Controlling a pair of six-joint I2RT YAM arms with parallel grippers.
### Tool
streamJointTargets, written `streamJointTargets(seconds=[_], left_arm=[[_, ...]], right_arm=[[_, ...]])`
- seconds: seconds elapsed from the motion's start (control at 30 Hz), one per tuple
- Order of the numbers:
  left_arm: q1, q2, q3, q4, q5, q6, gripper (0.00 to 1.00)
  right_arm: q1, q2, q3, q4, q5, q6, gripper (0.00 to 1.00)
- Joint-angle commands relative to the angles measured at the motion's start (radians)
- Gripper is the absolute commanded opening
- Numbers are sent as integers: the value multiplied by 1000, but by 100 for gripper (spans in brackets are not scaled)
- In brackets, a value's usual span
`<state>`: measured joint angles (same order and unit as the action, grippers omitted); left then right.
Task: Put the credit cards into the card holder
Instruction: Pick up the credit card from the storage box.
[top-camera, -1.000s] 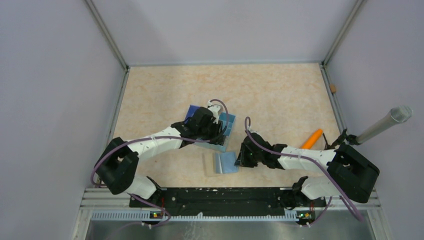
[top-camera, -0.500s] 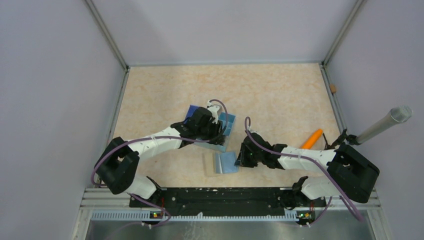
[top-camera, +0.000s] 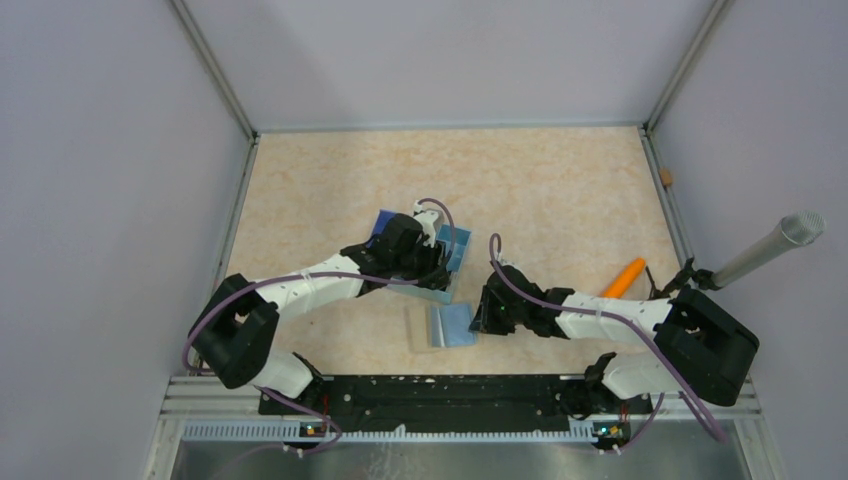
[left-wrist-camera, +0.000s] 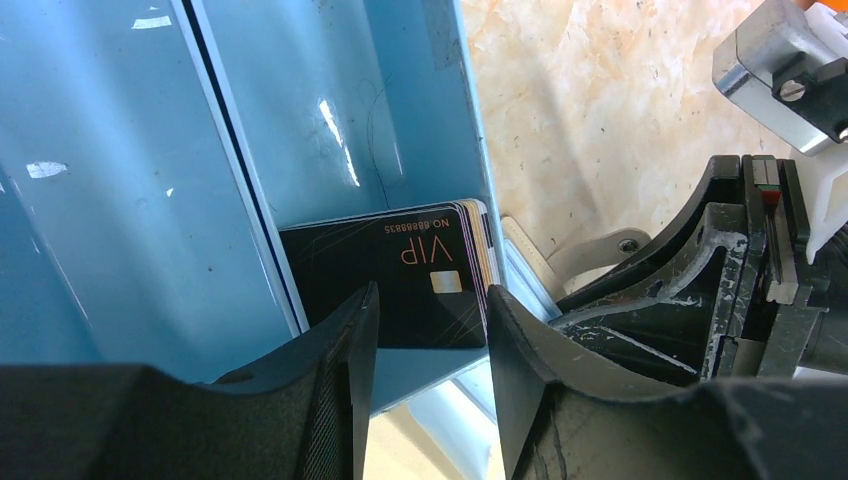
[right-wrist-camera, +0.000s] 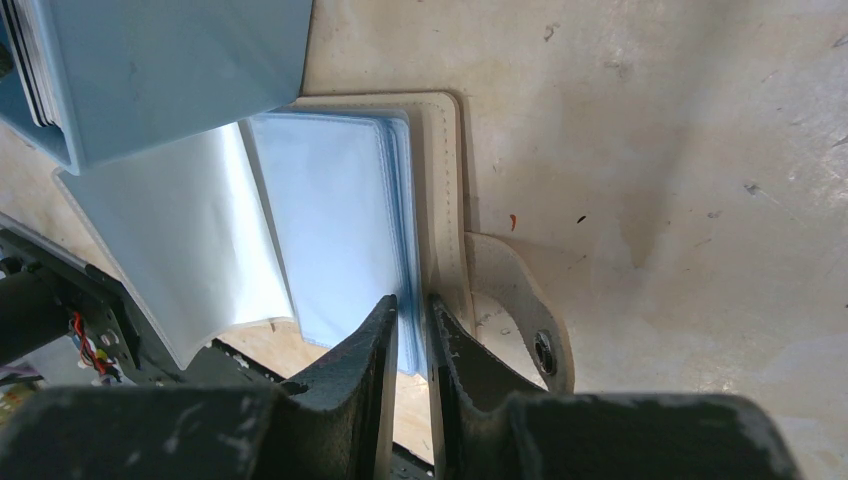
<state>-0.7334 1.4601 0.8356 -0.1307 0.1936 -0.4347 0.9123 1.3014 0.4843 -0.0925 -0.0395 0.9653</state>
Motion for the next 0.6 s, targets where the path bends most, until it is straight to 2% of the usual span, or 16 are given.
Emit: streamJointTargets(seconds=[0.0,0.2,0.57], left_arm=[[12,-9,-23,-4,-24,19,48],[12,8,-15,-9,-10,21,50],[12,4,-9,-42,-62,39,46]], right_arm=[[6,10,2,-29,-1,-3,16],[6,18,4,-23,-2,-4,16],[6,15,1,-23,-3,-4,16]])
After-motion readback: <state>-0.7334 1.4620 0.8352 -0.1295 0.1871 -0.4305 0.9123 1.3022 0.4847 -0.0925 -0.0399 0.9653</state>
